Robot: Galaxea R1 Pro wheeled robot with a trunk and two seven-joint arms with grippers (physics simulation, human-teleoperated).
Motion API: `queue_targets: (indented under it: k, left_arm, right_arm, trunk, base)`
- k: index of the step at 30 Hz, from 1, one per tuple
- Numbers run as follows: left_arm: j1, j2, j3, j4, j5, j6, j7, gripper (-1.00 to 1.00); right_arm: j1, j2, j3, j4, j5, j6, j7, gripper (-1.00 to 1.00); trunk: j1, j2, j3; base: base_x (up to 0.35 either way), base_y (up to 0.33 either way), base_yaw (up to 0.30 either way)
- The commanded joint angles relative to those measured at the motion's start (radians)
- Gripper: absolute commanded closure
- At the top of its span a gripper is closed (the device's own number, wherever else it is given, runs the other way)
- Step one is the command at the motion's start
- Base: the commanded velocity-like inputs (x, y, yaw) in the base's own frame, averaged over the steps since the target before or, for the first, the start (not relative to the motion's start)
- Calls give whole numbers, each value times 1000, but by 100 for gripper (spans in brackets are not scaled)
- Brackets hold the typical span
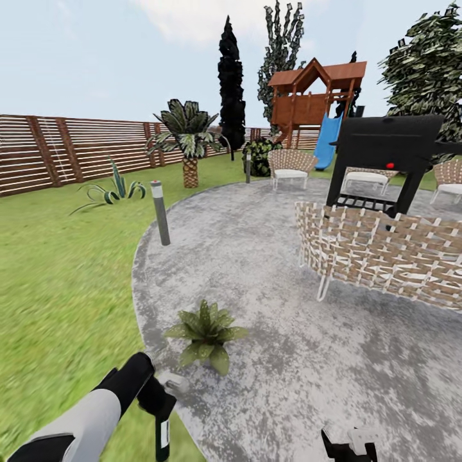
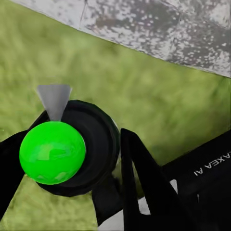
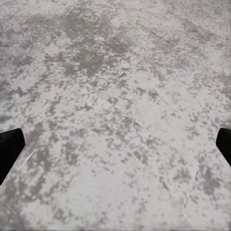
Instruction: Pick up the pesticide atomizer in the garden and spray insectifuge to fully cover both potted plants in the garden.
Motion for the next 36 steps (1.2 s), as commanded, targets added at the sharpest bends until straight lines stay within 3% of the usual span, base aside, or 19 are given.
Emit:
queue_targets:
  k: [1,5,7,10,21,22,24,27,29,30,32,36]
  left_arm:
    - [0,-1,7,-2,-12,-34,-7,100]
    - [8,3,6,2,-15,-235,-11,100]
    - [18,13,7,2,-14,-277,-12,100]
    - [21,34,8,-1,-9,-290,-15,100]
    - [21,34,-5,-3,-9,-296,-15,100]
    - [21,34,-4,-3,-9,-321,-14,100]
    - [21,34,-2,1,-8,-396,-15,100]
    - [21,35,0,10,-10,-463,-15,100]
    - [21,35,1,13,-12,-472,-15,100]
    - [22,35,0,15,-13,-474,-15,100]
    - [29,36,-2,16,-13,-476,-15,100]
    - [36,38,-4,19,-14,-477,-17,100]
  right_arm:
    - [-1,0,7,1,-11,-3,5,-100]
    - [-1,-1,6,0,-12,-3,3,-100]
    - [-1,-1,6,0,-12,-3,2,-100]
    - [-1,-1,7,0,-12,-3,2,-100]
    - [-1,0,8,-8,-12,-2,7,-100]
    - [-1,0,12,-12,-10,-2,10,-100]
    - [-1,2,49,-46,-6,-1,18,-100]
    - [-2,1,196,-215,45,38,53,-100]
    - [-2,2,270,-282,99,119,131,-100]
    - [-1,3,296,-323,130,177,206,-100]
    - [-2,3,317,-390,156,255,339,-100]
    - [-21,1,324,-467,166,295,472,-100]
  trunk:
    - [-1,0,-1]
    - [-1,0,-1]
    - [-1,0,-1]
    - [-1,0,-1]
    - [-1,0,-1]
    - [-1,0,-1]
    - [-1,0,-1]
    - [-1,0,-1]
    - [-1,0,-1]
    - [-1,0,-1]
    - [-1,0,-1]
    - [-1,0,-1]
  base:
    - [-189,275,0]
    - [-206,263,0]
    - [-248,228,0]
    - [-278,186,0]
    - [-309,106,0]
    - [-217,51,0]
    - [-105,25,0]
    - [-18,4,0]
    - [-3,1,0]
    - [-1,0,0]
    - [0,0,0]
    - [0,0,0]
